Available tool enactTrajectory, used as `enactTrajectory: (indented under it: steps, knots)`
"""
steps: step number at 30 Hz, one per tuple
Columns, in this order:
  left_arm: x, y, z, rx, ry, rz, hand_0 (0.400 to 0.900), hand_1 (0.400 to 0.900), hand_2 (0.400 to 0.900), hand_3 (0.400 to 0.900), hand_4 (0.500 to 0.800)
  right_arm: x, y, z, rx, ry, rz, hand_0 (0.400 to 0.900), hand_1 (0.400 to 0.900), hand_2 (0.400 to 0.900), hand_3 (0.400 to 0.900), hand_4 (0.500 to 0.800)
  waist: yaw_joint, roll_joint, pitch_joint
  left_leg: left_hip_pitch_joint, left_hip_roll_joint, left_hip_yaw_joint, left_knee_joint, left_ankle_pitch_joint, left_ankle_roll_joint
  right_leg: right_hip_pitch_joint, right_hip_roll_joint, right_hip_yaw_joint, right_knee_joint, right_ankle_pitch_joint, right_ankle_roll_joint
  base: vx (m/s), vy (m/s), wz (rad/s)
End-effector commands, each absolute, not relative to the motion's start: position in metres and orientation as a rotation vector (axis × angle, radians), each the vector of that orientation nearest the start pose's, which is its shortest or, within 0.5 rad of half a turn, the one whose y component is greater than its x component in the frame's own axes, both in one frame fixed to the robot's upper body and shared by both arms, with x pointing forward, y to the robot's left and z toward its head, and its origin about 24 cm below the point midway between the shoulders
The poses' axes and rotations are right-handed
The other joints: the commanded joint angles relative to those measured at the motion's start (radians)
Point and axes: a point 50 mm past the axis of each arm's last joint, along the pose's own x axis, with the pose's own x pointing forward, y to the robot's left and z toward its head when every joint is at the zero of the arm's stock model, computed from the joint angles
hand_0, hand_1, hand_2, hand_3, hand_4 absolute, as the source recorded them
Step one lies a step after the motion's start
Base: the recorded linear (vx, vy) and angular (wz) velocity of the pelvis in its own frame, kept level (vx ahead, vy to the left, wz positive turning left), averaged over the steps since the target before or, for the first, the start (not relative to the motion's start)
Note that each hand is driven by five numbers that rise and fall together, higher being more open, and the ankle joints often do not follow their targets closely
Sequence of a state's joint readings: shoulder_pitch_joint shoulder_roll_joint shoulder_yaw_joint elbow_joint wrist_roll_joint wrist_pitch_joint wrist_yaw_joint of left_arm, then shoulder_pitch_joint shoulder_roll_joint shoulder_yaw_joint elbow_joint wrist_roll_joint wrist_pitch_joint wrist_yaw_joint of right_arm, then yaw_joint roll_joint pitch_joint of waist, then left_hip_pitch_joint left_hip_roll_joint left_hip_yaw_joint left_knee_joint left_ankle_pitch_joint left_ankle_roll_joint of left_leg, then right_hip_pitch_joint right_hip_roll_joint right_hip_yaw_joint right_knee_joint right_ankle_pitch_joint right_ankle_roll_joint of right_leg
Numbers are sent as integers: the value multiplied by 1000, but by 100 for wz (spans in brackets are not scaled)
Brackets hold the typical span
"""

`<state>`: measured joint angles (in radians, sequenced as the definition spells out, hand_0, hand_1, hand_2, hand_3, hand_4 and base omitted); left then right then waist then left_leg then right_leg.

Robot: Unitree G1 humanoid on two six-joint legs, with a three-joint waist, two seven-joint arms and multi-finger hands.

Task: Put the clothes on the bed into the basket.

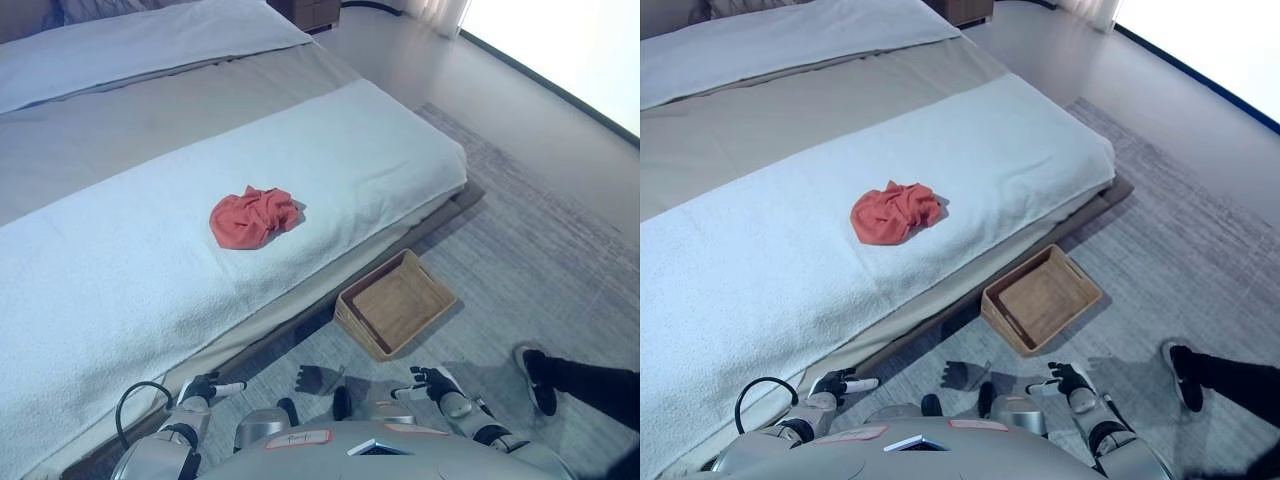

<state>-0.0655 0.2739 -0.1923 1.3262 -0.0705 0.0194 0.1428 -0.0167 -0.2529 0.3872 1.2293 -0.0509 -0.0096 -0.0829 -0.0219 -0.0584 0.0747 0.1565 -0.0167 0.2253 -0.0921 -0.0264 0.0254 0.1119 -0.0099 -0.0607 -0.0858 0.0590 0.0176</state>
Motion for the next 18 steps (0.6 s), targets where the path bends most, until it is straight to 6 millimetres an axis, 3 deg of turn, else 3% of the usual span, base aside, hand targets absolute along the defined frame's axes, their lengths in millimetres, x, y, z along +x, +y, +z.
enactTrajectory:
  steps: [1,18]
  knots:
    - [118,244,-154,468,1193,90,900,900,900,900,800,111,-245,-154,-618,1177,87,900,900,900,900,800,5,49,-7,2,50,80,5,-26,-42,-42,-35,-23,80,-61,88,0,0,0]
    - [109,252,-154,486,1233,111,900,900,900,900,800,110,-247,-154,-620,1186,84,900,900,900,900,800,9,46,-4,2,47,79,5,-28,-41,-40,-35,-29,80,-61,89,2,4,1]
